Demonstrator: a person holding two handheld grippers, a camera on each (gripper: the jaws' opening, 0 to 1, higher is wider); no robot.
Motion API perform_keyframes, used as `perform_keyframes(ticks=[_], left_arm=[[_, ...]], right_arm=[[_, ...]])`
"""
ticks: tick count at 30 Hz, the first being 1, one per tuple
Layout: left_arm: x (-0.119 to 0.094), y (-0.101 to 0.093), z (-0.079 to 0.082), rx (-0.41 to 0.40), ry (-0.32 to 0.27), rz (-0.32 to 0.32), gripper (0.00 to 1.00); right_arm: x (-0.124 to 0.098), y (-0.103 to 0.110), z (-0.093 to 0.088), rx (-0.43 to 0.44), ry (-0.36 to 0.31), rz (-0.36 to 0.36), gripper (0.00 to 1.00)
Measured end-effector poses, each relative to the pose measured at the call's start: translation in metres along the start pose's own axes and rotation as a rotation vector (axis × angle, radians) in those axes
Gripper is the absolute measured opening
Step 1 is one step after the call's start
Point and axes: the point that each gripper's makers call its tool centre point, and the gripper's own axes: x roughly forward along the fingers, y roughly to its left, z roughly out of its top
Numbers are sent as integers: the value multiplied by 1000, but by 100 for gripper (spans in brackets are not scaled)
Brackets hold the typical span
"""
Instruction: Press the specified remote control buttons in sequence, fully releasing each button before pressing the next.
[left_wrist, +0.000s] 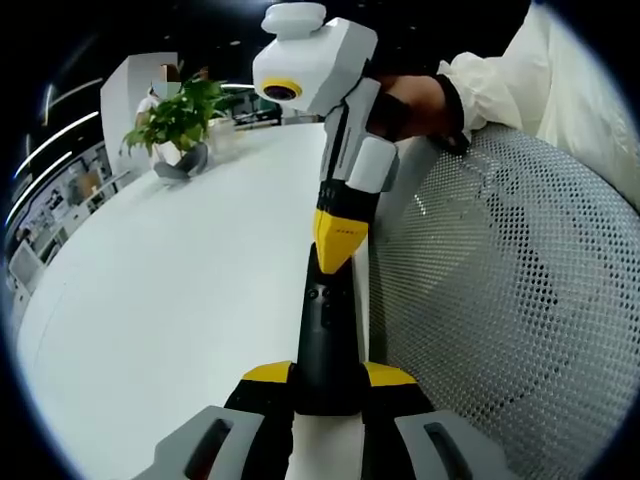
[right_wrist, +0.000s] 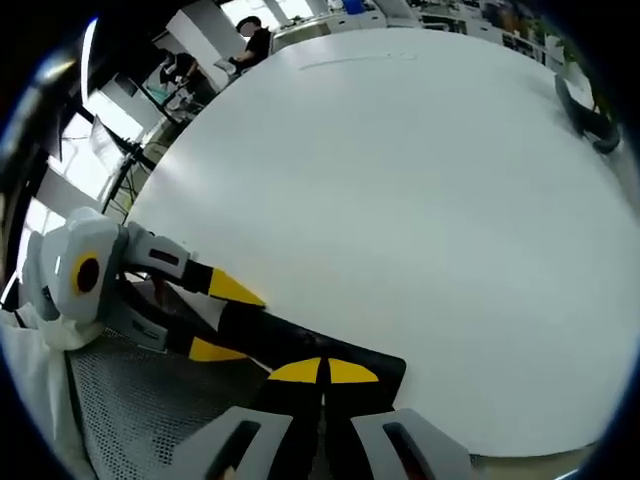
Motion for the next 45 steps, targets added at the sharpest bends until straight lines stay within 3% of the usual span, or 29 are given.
perform_keyframes(ticks=[12,15,18,28,41,45], left_arm=[[0,-2,3,96,-1,4,25],[0,-1,3,87,0,3,25],[0,-1,2,78,0,2,25],[0,-1,2,71,1,-1,24],[1,-1,2,59,0,3,24],[1,-1,2,57,-1,4,24]], right_arm=[[4,10,10,-64,-52,-3,0],[5,11,12,-80,-64,5,0],[10,11,6,-93,-30,6,0],[13,13,6,-221,-23,-45,0],[16,12,8,-286,-39,-65,0],[21,10,14,-331,-79,-90,0]])
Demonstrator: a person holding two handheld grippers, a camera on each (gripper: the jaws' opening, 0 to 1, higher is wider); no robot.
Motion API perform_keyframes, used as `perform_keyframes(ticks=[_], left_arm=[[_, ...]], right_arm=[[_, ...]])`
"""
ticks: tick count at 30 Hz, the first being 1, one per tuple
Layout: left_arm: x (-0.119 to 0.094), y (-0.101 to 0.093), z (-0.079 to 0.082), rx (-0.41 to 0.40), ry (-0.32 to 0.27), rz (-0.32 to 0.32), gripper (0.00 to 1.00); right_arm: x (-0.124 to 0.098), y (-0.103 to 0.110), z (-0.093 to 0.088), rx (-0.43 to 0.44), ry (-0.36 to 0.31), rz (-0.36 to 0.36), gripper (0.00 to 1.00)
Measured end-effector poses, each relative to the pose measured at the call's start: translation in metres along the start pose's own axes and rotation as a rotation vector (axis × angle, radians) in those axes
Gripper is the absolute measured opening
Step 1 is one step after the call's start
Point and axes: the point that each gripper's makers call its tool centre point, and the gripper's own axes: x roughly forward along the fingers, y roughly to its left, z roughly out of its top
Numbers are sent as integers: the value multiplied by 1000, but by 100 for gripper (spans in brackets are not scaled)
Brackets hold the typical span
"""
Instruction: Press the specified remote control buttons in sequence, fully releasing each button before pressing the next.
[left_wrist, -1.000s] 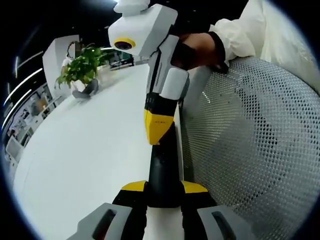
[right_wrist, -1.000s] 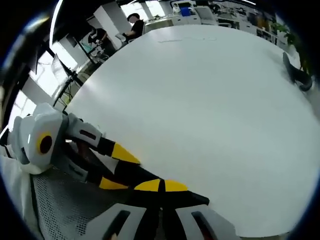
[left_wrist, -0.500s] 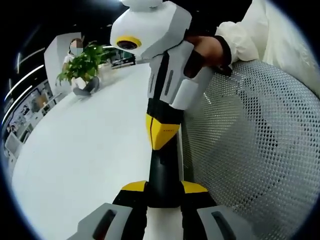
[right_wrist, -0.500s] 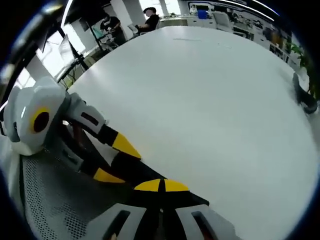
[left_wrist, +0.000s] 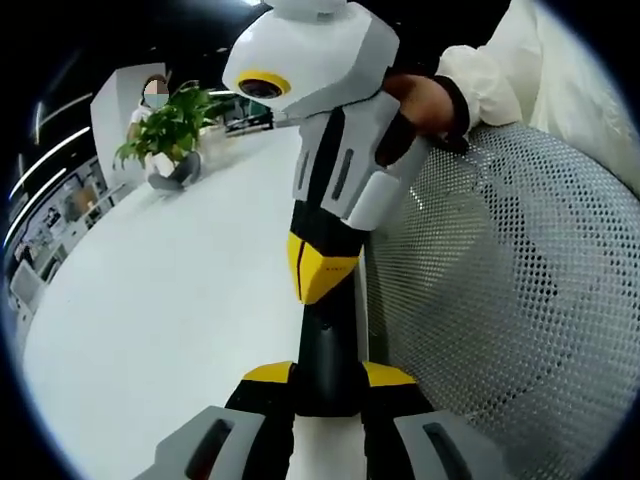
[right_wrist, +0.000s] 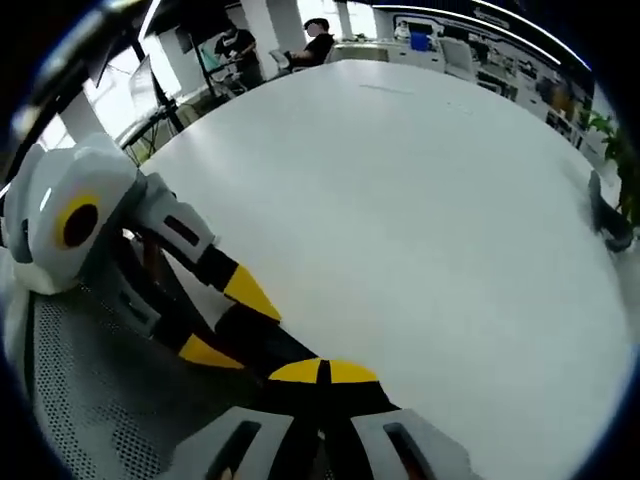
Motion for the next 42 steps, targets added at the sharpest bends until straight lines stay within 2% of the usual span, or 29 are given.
perform_keyframes(ticks=[5,8,11,12,15,17,20,23,28,31,37,39,42], left_arm=[[0,0,0,-10,-2,-1,24],[0,0,0,-16,-2,-1,24],[-1,0,-1,-33,1,1,25],[-1,1,-1,-54,2,3,25],[-1,2,-2,-76,4,5,26],[0,2,-2,-78,4,5,26],[-1,2,-2,-77,3,5,26],[-1,2,-2,-78,2,7,26],[-1,2,-1,-59,16,8,25],[-1,4,-1,-40,14,21,25],[-1,6,-2,-62,14,27,25],[-2,7,-2,-63,11,27,25],[-2,7,-3,-67,11,26,25]], right_arm=[[0,2,1,-31,18,-3,0],[-2,0,0,-16,34,-3,0],[-7,-2,6,-2,-3,-11,0],[-10,1,11,48,-32,7,0],[-17,0,12,138,-33,27,0],[-18,-3,9,157,-18,19,0],[-19,3,-3,207,46,52,0],[-18,6,-3,198,50,57,0],[-15,9,-9,198,98,62,0],[-15,8,-10,189,100,58,0],[-14,4,-7,173,82,39,0],[-14,7,-5,179,72,55,0],[-11,9,-10,163,101,53,0]])
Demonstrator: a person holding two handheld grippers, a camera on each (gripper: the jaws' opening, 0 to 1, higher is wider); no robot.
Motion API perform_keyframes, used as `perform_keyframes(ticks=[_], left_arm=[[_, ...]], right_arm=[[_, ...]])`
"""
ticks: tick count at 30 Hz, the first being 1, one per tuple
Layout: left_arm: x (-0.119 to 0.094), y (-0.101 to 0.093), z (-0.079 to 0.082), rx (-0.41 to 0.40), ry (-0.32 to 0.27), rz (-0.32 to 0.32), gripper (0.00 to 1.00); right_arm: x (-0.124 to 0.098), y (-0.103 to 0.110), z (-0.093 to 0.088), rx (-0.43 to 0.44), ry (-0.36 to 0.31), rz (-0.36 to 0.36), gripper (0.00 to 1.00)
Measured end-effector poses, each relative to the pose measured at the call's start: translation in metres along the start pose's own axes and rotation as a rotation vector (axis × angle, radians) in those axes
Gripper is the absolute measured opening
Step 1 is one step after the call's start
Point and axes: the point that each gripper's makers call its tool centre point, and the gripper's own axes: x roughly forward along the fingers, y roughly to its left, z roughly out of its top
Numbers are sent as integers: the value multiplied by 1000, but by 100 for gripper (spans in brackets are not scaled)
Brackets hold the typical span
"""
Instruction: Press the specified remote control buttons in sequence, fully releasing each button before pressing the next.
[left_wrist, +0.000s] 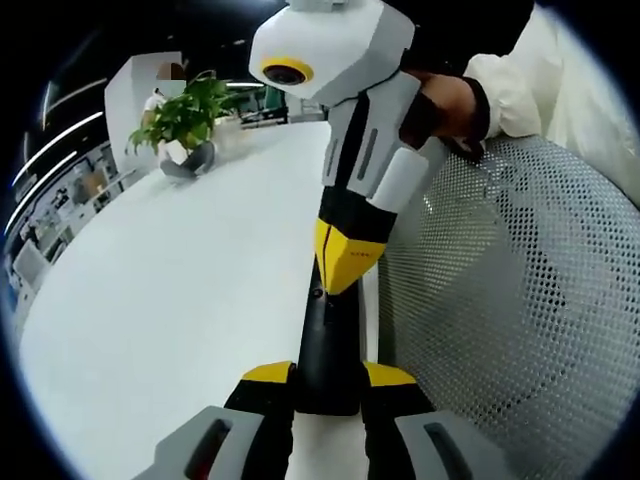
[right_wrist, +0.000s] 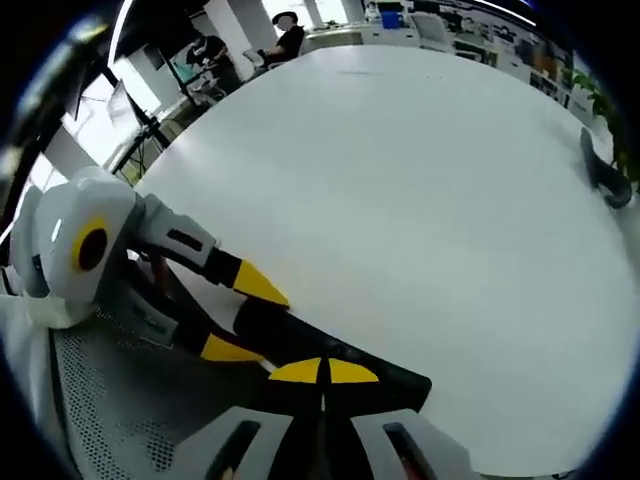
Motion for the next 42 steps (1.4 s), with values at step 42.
perform_keyframes(ticks=[42], left_arm=[[0,0,-1,-17,-7,-3,25]], right_arm=[[-6,1,-1,74,-2,31,0]])
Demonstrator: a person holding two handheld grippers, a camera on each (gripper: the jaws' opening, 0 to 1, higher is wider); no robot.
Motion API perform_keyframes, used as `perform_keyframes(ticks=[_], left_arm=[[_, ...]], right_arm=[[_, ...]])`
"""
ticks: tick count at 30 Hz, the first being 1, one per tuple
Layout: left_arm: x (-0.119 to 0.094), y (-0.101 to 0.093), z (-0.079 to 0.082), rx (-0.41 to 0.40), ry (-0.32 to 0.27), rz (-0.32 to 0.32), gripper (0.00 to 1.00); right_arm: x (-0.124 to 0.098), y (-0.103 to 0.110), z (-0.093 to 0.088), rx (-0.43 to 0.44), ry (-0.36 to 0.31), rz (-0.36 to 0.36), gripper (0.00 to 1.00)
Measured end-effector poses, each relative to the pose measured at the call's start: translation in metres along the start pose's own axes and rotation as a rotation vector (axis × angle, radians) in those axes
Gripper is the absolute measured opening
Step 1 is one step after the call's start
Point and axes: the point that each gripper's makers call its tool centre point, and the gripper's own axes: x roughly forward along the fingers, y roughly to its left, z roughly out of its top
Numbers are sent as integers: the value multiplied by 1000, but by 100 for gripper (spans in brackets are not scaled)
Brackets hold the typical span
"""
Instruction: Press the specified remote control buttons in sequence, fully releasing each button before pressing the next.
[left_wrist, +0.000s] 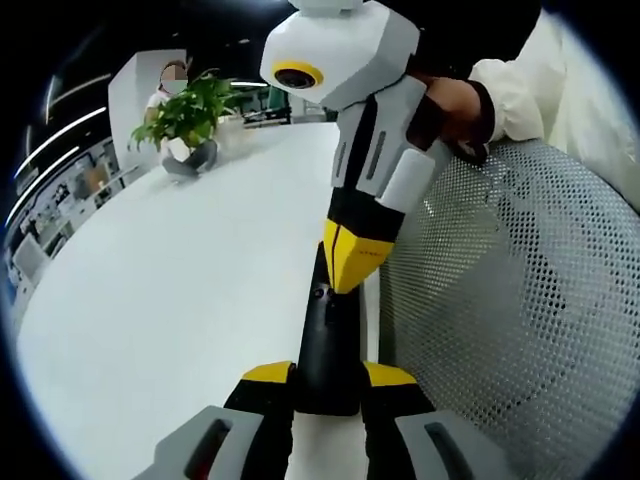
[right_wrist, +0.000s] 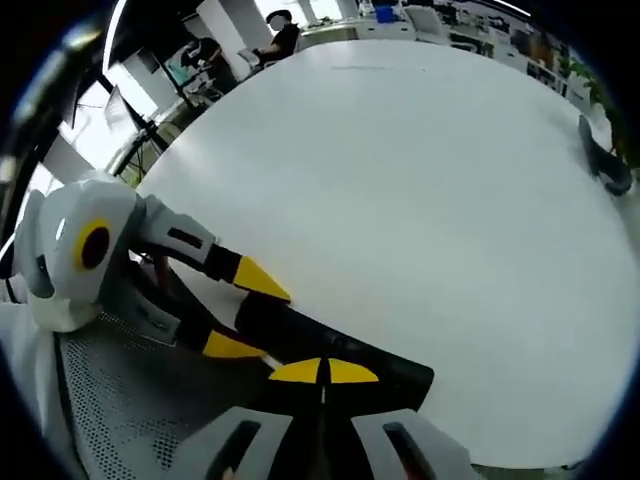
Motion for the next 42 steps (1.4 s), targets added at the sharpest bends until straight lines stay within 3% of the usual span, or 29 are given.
perform_keyframes(ticks=[8,34,42], left_arm=[[0,0,0,-1,-1,0,25],[0,0,1,20,-7,-1,25],[0,0,1,10,-6,0,25]], right_arm=[[1,4,-4,36,27,24,0],[6,5,-10,-67,61,-4,0],[6,4,-9,-61,53,0,0]])
